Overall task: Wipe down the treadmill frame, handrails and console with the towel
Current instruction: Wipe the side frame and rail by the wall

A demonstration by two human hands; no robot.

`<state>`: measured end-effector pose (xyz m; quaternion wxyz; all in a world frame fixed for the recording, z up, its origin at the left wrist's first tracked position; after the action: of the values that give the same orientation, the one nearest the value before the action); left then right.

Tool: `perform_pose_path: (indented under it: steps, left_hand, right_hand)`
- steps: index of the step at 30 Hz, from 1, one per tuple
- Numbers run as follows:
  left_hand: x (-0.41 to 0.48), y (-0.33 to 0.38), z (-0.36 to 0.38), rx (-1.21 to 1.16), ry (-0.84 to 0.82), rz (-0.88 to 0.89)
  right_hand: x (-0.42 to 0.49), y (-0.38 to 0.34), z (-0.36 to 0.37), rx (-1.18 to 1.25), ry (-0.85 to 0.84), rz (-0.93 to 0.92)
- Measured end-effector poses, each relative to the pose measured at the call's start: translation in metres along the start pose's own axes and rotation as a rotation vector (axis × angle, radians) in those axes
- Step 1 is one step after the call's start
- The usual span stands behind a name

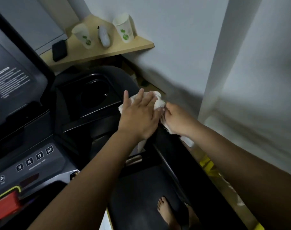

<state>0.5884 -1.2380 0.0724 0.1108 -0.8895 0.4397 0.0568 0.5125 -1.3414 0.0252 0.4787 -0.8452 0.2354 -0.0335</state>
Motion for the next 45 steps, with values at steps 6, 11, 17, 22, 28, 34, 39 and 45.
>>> perform_pose_path:
  steps: [6,11,17,22,28,34,39,45]
  left_hand:
    - [-0.06,0.002,0.008,-0.301,0.142,0.178]
    - [-0.13,-0.011,0.03,-0.247,0.095,0.31]
    - [-0.172,-0.064,0.03,-0.045,0.126,0.34]
    - [-0.205,-0.128,0.023,0.088,0.19,0.288]
    - [-0.203,-0.189,0.02,-0.048,0.285,0.01]
    - [-0.223,-0.146,0.04,-0.087,0.365,0.123]
    - [-0.208,-0.174,0.034,0.057,0.371,0.205]
    - [-0.202,-0.2,0.027,-0.178,0.361,-0.005]
  right_hand:
    - [-0.057,-0.002,-0.004,0.218,0.009,-0.183]
    - [-0.111,-0.004,0.02,-0.297,0.039,-0.425]
    - [-0.133,-0.044,0.077,-0.703,-0.046,-0.5]
    - [-0.126,-0.078,0.146,-0.535,-0.052,-0.421]
    - [-0.096,-0.162,0.18,-0.244,-0.236,-0.357]
    - [-0.134,-0.12,0.142,-0.569,-0.165,-0.519]
    - [-0.122,-0.144,0.157,-0.621,-0.217,-0.418]
    - [-0.103,-0.167,0.179,-0.417,-0.144,-0.38]
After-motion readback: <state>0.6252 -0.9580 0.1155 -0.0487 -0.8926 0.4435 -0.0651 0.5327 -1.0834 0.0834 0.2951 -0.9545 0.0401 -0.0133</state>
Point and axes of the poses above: each hand's wrist, its own x-axis towards the middle knuckle, its own z-axis out of the palm, y = z × x, the point moved 2 cm from there along x, towards the middle knuckle, and after that the axes turned 3 degrees about -z, right-handed, at the moved point
